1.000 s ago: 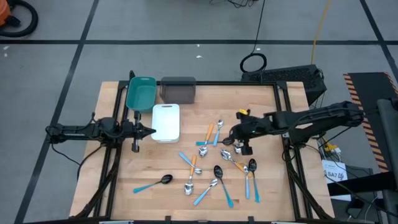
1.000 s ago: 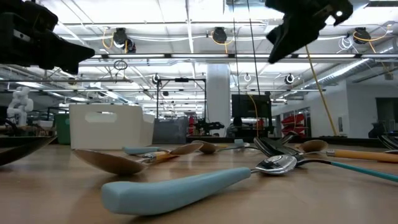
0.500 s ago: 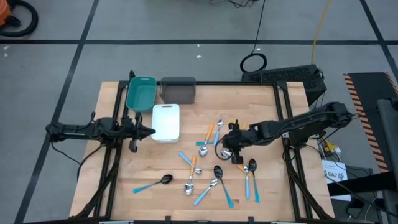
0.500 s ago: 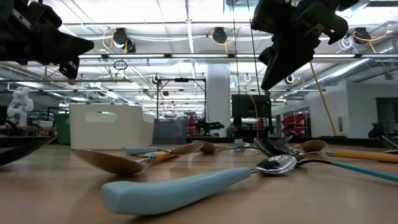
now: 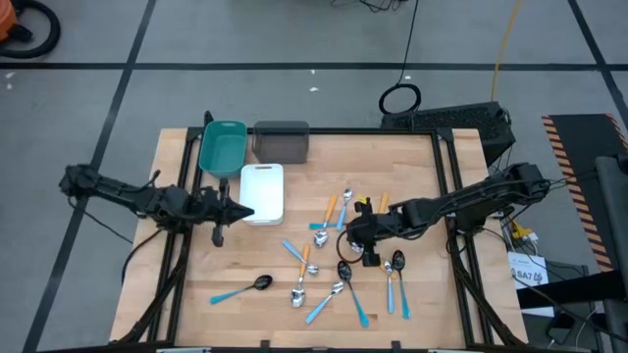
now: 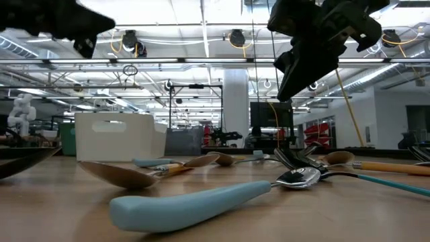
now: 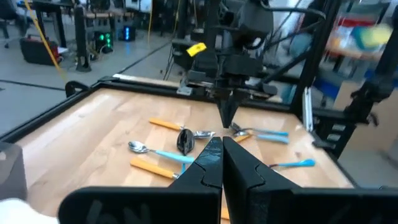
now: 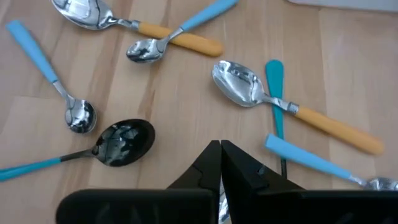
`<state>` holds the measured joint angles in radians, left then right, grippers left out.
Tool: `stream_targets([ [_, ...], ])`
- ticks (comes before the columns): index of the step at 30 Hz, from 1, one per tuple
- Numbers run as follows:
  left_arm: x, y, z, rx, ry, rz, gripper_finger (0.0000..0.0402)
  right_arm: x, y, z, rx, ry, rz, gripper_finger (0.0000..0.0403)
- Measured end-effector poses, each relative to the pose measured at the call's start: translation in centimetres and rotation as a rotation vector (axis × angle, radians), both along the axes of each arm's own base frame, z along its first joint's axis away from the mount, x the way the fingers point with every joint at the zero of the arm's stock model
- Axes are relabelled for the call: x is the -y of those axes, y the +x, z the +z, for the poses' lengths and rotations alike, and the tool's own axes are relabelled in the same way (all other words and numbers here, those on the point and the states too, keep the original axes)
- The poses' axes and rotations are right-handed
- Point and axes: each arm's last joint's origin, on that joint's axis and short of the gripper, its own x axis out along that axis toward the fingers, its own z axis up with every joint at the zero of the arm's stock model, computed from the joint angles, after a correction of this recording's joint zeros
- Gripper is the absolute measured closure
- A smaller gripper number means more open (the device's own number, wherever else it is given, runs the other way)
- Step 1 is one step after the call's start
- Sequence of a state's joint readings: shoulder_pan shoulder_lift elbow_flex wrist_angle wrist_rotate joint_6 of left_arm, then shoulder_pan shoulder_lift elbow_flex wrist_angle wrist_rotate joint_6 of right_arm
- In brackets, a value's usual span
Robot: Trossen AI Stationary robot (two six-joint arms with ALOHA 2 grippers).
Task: Sort silverware by color (type)
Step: Put the top right orange spoon into the black bin
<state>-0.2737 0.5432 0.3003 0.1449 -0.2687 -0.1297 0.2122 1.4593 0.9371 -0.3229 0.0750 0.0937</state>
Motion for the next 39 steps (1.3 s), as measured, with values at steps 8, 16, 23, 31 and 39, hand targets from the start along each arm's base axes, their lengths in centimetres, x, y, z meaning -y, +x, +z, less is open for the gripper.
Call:
stream_targets([
  [8, 4.1, 6.4, 4.3, -0.178, 0.179, -0.100, 0.0401, -1.3, -1.1, -0.5, -0.096, 0.024, -0.010, 0.0394],
  [16, 7.3, 12.4, 4.4, -0.476, 0.369, -0.168, 0.0401, -2.6, -2.2, -0.9, -0.186, 0.041, -0.038, 0.0394],
  [23, 7.9, 15.3, 2.8, -0.567, 0.509, -0.205, 0.0401, -2.8, -3.0, -1.2, -0.237, -0.025, -0.047, 0.0394],
  [31, 7.0, 15.4, 2.7, -0.599, 0.434, -0.150, 0.0401, -2.3, -3.1, -1.3, -0.245, -0.148, 0.038, 0.0394],
  [39, 7.0, 15.4, 2.6, -0.608, 0.400, -0.137, 0.0401, 0.0, -4.2, -1.7, -0.434, -0.282, 0.167, 0.0394],
])
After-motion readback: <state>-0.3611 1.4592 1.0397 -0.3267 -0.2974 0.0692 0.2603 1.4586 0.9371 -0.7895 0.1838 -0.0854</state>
